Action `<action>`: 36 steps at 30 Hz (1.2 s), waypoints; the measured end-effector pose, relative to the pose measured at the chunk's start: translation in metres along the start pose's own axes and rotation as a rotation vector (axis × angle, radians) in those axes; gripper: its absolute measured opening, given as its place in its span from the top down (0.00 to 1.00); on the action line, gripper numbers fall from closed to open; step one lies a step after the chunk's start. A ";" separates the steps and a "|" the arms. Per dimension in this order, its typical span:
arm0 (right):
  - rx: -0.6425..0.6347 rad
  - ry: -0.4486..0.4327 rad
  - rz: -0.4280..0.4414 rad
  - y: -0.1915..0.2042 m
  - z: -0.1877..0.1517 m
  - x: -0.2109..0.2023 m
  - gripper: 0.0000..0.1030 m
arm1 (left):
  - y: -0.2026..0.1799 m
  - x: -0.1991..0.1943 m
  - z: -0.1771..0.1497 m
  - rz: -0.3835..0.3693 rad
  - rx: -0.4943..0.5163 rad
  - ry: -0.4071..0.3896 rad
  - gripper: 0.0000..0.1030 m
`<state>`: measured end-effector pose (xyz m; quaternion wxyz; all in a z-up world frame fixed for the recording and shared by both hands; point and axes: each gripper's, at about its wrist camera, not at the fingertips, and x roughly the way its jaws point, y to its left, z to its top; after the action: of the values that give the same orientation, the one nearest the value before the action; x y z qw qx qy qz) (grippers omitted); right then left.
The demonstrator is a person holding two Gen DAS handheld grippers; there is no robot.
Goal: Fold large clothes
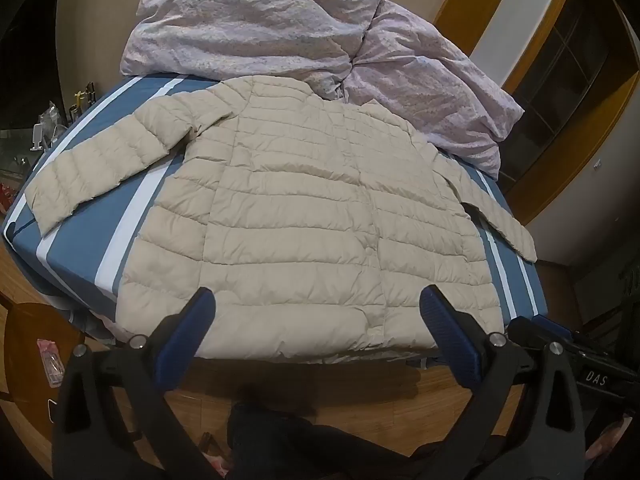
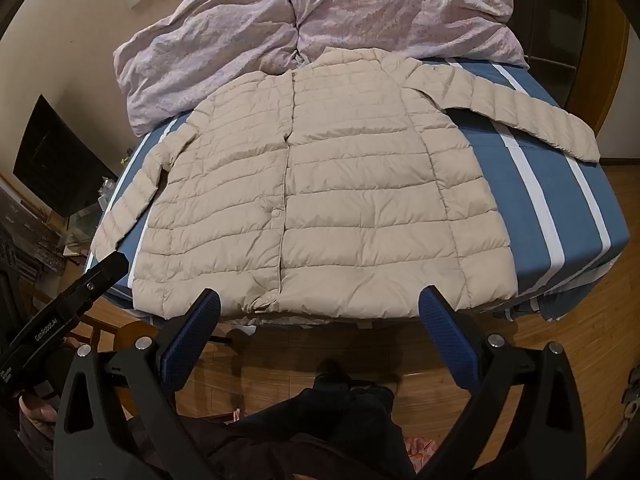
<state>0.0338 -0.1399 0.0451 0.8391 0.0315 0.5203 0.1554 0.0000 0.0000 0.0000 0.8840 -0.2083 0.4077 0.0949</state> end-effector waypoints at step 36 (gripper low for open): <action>0.001 0.003 -0.001 -0.001 0.002 0.002 0.01 | 0.000 0.000 0.000 -0.002 -0.002 0.001 0.02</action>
<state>0.0369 -0.1403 0.0437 0.8383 0.0314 0.5219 0.1547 0.0001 0.0002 -0.0002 0.8836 -0.2098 0.4079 0.0943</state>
